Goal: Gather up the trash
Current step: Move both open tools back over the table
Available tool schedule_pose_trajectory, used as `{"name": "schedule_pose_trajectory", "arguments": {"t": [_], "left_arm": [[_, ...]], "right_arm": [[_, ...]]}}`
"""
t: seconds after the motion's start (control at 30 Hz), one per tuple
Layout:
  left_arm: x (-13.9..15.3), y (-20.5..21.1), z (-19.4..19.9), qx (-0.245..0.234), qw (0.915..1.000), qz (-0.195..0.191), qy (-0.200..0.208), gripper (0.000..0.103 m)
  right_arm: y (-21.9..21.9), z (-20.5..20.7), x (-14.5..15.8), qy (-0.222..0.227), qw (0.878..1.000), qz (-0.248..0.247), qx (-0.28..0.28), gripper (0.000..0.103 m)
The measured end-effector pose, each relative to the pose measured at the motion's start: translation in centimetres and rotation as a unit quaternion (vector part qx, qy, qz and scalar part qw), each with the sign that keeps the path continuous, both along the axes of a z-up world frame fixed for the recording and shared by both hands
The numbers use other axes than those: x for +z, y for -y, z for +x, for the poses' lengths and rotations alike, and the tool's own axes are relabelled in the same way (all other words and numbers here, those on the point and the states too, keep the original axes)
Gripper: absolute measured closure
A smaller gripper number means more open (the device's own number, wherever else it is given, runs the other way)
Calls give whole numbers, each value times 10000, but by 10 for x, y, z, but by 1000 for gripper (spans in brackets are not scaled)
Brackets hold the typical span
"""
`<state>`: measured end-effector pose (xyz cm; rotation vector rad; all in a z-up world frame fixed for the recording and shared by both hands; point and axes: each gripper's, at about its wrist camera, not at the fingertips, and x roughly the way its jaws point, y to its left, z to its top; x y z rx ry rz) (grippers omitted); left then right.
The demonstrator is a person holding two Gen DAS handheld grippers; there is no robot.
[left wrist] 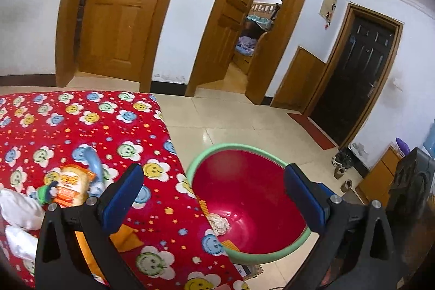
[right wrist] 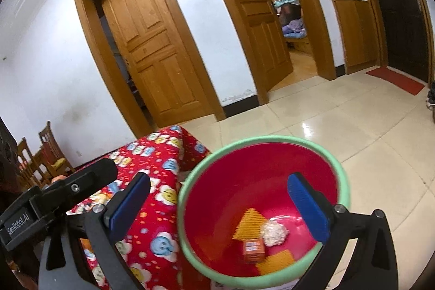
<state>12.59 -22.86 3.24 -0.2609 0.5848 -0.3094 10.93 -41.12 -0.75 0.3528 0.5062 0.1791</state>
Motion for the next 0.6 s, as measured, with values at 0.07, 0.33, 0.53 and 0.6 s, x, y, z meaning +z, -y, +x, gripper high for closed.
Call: {"name": "schedule_pose_trajectory", "arguments": {"t": [0.07,0.33,0.53,0.6], "left_arm": [[2,-3,-1,29,10000,35,12,2],[16,-18,-7,87,9995,252,155,2],[30,-35,-15,164,9973,634,338,2],[33,-44,-18,217,9972,629,355,2]], "right_arm": [[-3,2,0,-5,9999,98,53,0],[-18,1,7,57,9997,151,186,0],[-39,5,10,38,9984,303,479,0],[-45,7,11,30,9976,394,570,0]]}}
